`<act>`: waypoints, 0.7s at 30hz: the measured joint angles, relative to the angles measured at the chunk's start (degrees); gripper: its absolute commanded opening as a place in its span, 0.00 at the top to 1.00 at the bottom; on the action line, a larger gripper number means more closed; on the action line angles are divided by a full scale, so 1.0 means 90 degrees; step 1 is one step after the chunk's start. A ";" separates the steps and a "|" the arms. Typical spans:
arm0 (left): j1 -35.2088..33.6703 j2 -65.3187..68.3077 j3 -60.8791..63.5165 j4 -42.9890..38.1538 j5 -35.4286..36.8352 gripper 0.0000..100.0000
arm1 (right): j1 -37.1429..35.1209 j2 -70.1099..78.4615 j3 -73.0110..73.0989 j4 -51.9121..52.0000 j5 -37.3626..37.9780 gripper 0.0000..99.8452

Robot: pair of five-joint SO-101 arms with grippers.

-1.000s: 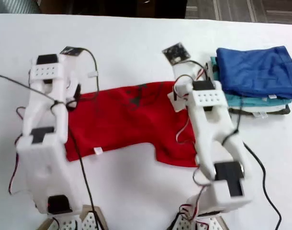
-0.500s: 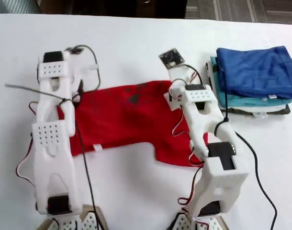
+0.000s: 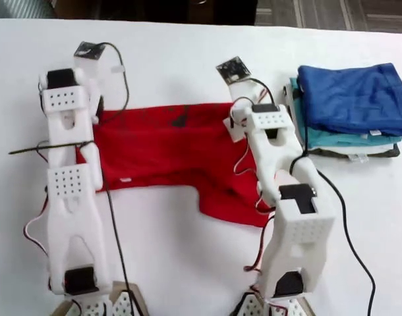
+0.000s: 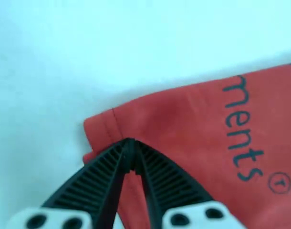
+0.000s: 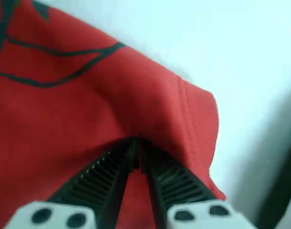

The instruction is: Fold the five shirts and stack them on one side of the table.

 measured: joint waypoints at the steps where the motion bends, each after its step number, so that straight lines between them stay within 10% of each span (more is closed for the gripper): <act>1: 0.0000 0.0000 0.0000 0.0010 0.0000 0.97 | -0.0029 -0.0127 0.0000 0.0166 0.0000 0.98; 9: 0.0010 -0.0654 0.1016 0.0010 0.0000 0.97 | -0.0264 -0.1719 0.0508 0.1172 0.0010 0.98; 21: 0.0400 -0.5949 0.8274 -0.1553 0.0049 0.97 | -0.0957 -0.4425 0.2979 0.1475 0.0010 0.98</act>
